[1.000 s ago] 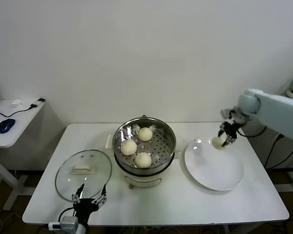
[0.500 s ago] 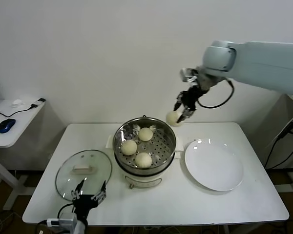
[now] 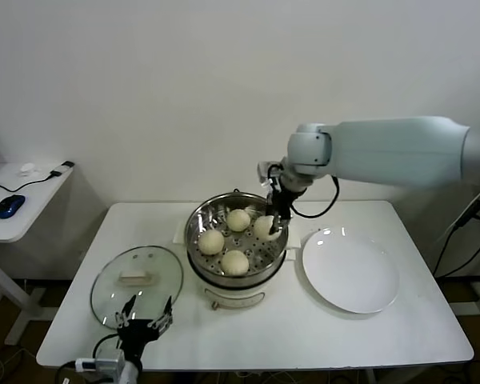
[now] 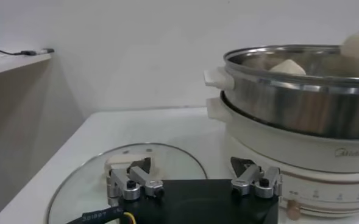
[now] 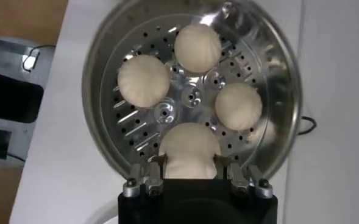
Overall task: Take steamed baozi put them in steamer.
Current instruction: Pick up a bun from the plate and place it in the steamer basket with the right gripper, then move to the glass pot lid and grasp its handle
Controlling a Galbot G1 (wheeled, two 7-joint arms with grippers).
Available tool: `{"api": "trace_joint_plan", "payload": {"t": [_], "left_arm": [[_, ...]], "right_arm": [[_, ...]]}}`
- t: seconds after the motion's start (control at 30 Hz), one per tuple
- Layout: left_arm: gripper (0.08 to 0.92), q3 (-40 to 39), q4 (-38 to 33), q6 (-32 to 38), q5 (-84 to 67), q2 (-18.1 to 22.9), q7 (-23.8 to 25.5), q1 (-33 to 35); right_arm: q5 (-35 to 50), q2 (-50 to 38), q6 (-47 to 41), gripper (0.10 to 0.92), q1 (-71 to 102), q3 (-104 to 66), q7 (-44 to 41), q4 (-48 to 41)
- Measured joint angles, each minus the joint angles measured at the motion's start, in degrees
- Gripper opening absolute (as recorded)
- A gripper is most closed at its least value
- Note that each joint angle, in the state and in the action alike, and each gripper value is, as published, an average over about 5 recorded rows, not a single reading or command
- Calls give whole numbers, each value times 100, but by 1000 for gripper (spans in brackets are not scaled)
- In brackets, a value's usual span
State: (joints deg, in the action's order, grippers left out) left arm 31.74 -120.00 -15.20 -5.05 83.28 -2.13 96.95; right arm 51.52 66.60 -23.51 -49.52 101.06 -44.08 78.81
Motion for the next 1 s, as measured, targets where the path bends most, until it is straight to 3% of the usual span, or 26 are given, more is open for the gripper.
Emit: {"api": "trace_joint_plan", "payload": {"t": [0.4, 0.7, 0.87, 1.0], "left_arm": [[823, 16, 41, 8, -11, 12, -9, -10], [823, 55, -35, 18, -12, -28, 27, 2], [823, 98, -51, 79, -22, -73, 30, -34], [823, 107, -34, 120, -41, -124, 24, -96]], "right_arm": [[-183, 112, -92, 572, 698, -343, 313, -243], [-157, -78, 209, 789, 514, -499, 23, -395], [-22, -510, 410, 821, 427, -991, -45, -508], [-33, -1047, 523, 823, 769, -1873, 424, -553]]}}
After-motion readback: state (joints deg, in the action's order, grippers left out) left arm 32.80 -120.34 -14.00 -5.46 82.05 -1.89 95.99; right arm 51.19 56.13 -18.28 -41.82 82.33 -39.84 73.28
